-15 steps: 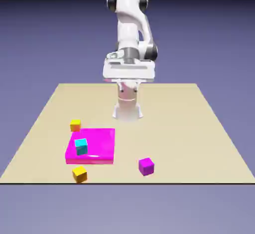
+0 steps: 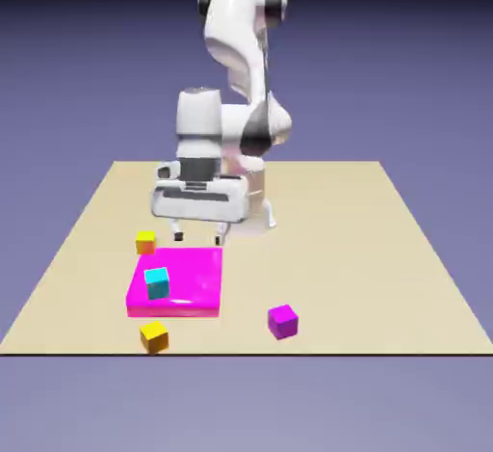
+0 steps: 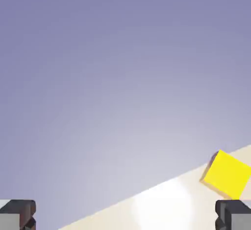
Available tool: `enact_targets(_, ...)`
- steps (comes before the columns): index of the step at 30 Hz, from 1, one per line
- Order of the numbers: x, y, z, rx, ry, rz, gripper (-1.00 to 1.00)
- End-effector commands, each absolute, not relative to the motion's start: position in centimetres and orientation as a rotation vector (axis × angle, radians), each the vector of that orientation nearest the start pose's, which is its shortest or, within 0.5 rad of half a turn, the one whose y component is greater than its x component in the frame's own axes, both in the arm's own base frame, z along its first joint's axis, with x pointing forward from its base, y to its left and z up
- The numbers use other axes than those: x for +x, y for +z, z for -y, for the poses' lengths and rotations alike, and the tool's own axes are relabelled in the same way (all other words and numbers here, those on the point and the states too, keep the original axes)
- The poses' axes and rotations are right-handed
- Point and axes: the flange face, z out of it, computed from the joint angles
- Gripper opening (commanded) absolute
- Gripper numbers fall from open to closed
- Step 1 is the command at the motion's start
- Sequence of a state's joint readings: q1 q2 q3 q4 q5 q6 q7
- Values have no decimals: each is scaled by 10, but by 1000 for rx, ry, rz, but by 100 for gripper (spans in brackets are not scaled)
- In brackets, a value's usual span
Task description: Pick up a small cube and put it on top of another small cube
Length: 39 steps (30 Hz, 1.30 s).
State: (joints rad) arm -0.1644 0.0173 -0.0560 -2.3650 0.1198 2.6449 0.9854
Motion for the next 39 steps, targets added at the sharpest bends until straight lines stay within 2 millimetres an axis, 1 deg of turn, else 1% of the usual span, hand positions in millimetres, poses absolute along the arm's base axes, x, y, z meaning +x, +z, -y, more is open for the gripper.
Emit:
enact_targets(1, 517, 335, 123, -2340, -277, -1838, 0)
enact_targets(5, 533, 293, 157, -2249, -91, -2025, 0)
enact_targets(8, 540, 259, 182, -2168, 50, -2158, 0)
enact_targets(13, 544, 197, 223, -2010, 287, -2361, 0)
enact_targets(14, 543, 188, 229, -1985, 322, -2389, 0)
enact_targets(15, 543, 188, 229, -1985, 322, -2389, 0)
enact_targets(18, 539, 131, 222, -1985, 322, -2389, 0)
enact_targets(19, 538, 119, 220, -1985, 322, -2389, 0)
enact_targets(20, 538, 119, 220, -1985, 322, -2389, -100)
enact_targets(21, 538, 119, 220, -1985, 322, -2389, -100)
enact_targets(24, 543, 176, 227, -1985, 322, -2389, -100)
enact_targets(25, 546, 190, 215, -2043, 324, -2343, -100)
enact_targets(27, 554, 202, 145, -2329, 331, -2084, -100)
enact_targets(29, 552, 213, 77, -2588, 331, -1790, -100)
enact_targets(31, 542, 224, 10, -2815, 322, -1464, -100)
enact_targets(34, 512, 240, -83, -3089, 296, -924, -100)
enact_targets(35, 508, 241, -91, -3111, 293, -868, -100)
enact_targets(36, 508, 241, -91, -3111, 293, -868, -100)
enact_targets(39, 501, 187, -89, -3111, 292, -869, -100)
